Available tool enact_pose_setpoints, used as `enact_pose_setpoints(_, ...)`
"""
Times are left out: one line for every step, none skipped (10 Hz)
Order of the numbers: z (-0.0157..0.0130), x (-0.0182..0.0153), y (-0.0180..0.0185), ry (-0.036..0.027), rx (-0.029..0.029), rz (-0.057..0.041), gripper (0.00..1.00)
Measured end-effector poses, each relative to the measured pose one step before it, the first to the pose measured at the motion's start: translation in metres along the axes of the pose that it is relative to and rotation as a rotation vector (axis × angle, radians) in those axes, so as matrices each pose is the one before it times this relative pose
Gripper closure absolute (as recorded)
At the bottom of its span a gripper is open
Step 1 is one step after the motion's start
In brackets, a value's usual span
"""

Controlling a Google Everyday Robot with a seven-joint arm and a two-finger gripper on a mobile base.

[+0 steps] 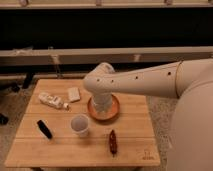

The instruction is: Place the pepper in the ceramic cup

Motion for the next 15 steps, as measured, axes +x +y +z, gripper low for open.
enact_pose_setpoints(0.0171,0.00664,-0.01303,0.03213,-0.01054,0.03156,0.4)
enact_pose_setpoints(0.01879,0.00524,-0.00789,0.03143,-0.01343,0.02105,0.3)
enact_pose_setpoints(0.01687,0.00489,-0.00579,0.02797,-0.01504,0.01614,0.22)
enact_pose_setpoints(0.01137,0.005,-0.00715,0.0218,-0.00863,0.01568,0.2)
enact_pose_setpoints(0.01319,0.00767,-0.01182,0.02521,-0.00762,0.02198,0.2)
enact_pose_setpoints(0.00581,0.00262,-0.0019,0.00794,-0.00539,0.00518,0.2)
enact_pose_setpoints(0.00442,0.00178,0.00005,0.00571,-0.00174,-0.00155,0.2)
enact_pose_setpoints(0.00305,0.00223,-0.00019,0.00289,-0.00412,-0.0023,0.2)
enact_pose_setpoints(0.00187,0.00218,-0.00142,0.00324,-0.00154,-0.00015,0.2)
enact_pose_setpoints(0.00296,0.00185,-0.00065,0.00664,0.00055,-0.00088,0.2)
enact_pose_setpoints(0.00255,0.00054,0.00063,0.00556,0.00133,-0.00264,0.2)
enact_pose_setpoints(0.00701,0.00045,0.00082,0.01426,0.00672,-0.00585,0.2)
enact_pose_setpoints(0.00672,-0.0003,-0.00012,0.01413,0.0075,-0.00318,0.2)
enact_pose_setpoints(0.00704,-0.0008,-0.00175,0.01105,0.00702,0.00044,0.2)
enact_pose_setpoints(0.00948,-0.0018,-0.00193,0.01691,0.00994,0.00135,0.2)
